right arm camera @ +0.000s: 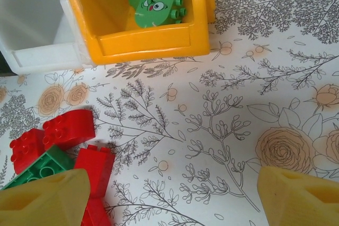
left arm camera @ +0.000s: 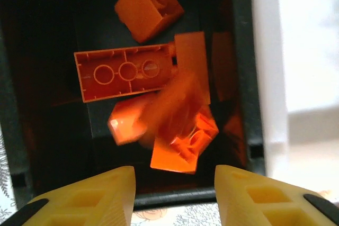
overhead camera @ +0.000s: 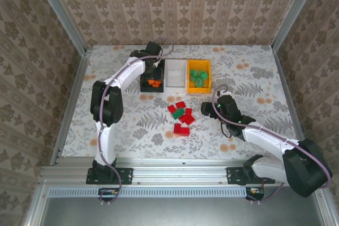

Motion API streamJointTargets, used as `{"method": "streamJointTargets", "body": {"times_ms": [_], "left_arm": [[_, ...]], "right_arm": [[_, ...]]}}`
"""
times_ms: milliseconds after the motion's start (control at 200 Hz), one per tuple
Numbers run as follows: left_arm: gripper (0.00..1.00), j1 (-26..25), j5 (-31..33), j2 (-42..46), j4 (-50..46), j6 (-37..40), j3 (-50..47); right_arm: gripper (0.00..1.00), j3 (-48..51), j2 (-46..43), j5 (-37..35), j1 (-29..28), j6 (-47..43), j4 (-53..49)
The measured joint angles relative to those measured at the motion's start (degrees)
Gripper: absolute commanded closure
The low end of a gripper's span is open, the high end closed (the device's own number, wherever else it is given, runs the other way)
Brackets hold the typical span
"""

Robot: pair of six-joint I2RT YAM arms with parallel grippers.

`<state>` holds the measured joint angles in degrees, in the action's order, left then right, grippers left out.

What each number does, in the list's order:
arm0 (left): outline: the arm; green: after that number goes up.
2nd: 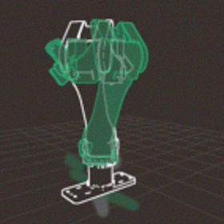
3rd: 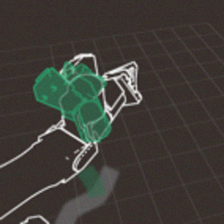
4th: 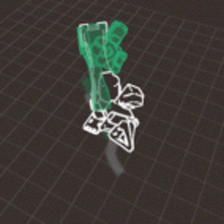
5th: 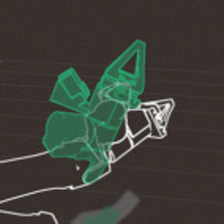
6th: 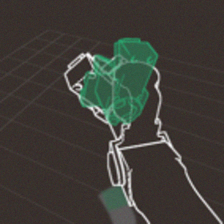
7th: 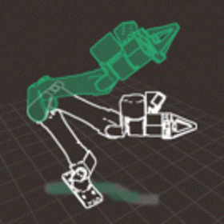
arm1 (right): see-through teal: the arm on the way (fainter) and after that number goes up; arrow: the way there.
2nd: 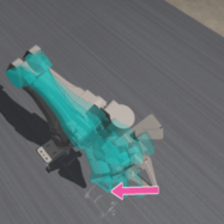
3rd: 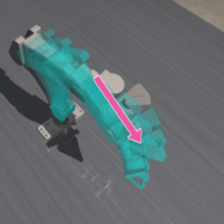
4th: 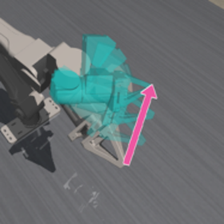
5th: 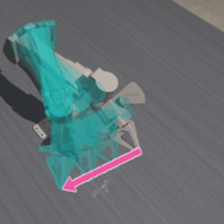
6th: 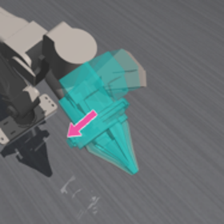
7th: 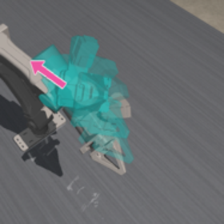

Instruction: Sort the legos into containers by color

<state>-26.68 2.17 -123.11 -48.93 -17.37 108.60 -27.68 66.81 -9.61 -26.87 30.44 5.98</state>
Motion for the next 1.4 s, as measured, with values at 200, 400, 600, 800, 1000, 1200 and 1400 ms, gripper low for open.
{"method": "streamJointTargets", "body": {"times_ms": [200, 400, 600, 800, 1000, 1200, 1400], "left_arm": [[0.41, 2.01, -0.66, -0.90, -2.10, -0.39, 2.58], [0.20, 1.99, -3.19, 4.37, -3.45, -1.20, 2.60], [0.00, 4.37, -11.08, 19.43, -1.22, -5.35, 0.48], [0.00, 12.28, -20.90, 30.03, 6.99, -10.62, -12.59], [0.00, 17.44, -27.19, 28.98, 13.92, -16.22, -27.39], [0.01, 17.57, -29.57, 29.31, 16.61, -18.32, -29.40], [0.02, 17.38, -30.97, 29.75, 18.58, -19.17, -29.40]], "right_arm": [[0.18, 0.00, 0.00, 1.01, -0.09, 0.00, 0.00], [0.19, -0.37, 0.00, -0.79, -4.76, 0.33, -1.38], [0.17, -3.10, 0.15, -3.58, -18.10, 3.85, -6.49], [0.13, -7.91, 6.73, -3.96, -25.55, 6.93, -12.31], [0.14, -12.83, 16.17, -3.30, -27.02, 8.66, -16.00], [0.22, -13.07, 18.32, -3.02, -27.41, 10.54, -17.35], [0.36, -12.98, 19.58, -2.21, -27.41, 11.87, -16.70]]}}
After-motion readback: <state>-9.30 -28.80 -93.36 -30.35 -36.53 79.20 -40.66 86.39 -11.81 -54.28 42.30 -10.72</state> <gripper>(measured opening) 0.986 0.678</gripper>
